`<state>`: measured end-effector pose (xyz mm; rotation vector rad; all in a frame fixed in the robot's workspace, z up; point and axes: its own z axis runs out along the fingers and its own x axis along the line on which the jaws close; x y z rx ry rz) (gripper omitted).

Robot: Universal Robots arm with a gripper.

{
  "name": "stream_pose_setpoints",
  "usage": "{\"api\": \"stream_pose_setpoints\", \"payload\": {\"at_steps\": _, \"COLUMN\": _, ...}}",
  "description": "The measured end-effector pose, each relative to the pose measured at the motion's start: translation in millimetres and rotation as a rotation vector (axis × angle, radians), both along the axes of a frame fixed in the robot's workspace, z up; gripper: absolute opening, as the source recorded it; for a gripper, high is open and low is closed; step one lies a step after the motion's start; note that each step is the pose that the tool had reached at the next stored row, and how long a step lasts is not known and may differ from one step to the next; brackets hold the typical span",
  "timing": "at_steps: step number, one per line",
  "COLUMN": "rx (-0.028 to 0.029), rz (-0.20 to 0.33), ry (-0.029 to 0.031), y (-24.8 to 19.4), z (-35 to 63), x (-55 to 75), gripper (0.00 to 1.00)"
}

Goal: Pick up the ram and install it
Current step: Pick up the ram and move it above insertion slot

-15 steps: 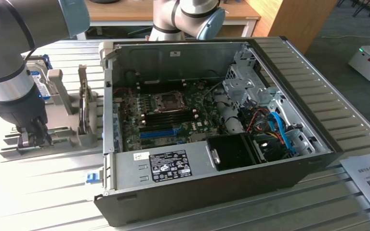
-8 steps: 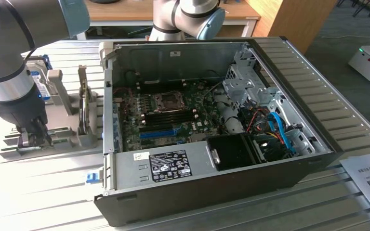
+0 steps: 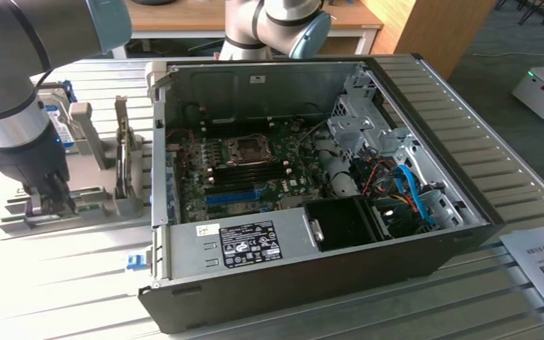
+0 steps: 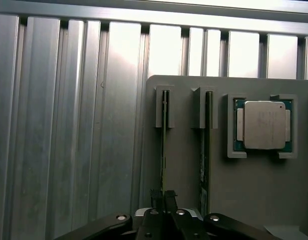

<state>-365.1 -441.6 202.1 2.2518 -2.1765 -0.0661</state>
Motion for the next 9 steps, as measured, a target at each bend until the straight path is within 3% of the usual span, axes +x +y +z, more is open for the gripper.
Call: {"api": "stream_pose_setpoints", "payload": {"at_steps": 9, "rx": 0.0000, "rz": 0.000, "ry": 0.0001, "y": 0.0, "z": 7.7, "x": 0.0, "gripper": 0.12}}
